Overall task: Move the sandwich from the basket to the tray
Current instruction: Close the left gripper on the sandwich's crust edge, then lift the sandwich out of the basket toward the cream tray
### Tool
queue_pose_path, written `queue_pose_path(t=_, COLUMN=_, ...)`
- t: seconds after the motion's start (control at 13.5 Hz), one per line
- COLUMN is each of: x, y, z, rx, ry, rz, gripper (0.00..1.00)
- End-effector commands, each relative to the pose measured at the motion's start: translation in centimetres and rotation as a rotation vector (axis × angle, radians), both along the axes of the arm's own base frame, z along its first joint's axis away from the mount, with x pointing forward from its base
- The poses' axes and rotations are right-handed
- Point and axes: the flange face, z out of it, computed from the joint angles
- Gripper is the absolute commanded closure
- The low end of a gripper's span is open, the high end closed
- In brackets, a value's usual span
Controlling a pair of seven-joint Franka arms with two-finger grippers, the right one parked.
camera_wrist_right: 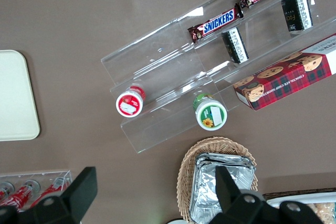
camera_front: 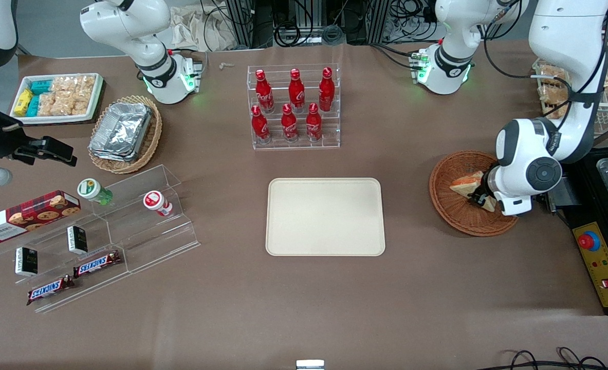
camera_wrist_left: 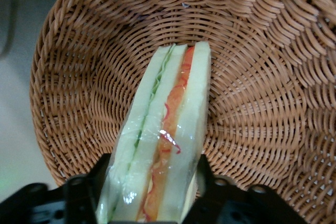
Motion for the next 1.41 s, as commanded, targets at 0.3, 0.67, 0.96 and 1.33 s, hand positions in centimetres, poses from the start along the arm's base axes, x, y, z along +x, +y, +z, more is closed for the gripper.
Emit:
queue_pose_path(t=0.3, x=1.4, y=-0.3, z=4.4, rx=-0.004, ry=-0.063, rz=-0.062, gripper=1.00)
queue_pose_path(t=0.67, x=1.4, y=-3.4, z=13.1, rx=-0.062, ry=-0.044, rz=-0.373, gripper=1.00)
queue_pose_path(t=0.96, x=1.8, y=-9.7, z=16.9, rx=-0.124, ry=-0.059, rz=-0.657, gripper=1.00)
queue_pose_path(t=1.33, x=2.0, y=-18.7, z=19.9, rx=-0.202, ry=-0.143, rz=-0.817, gripper=1.00)
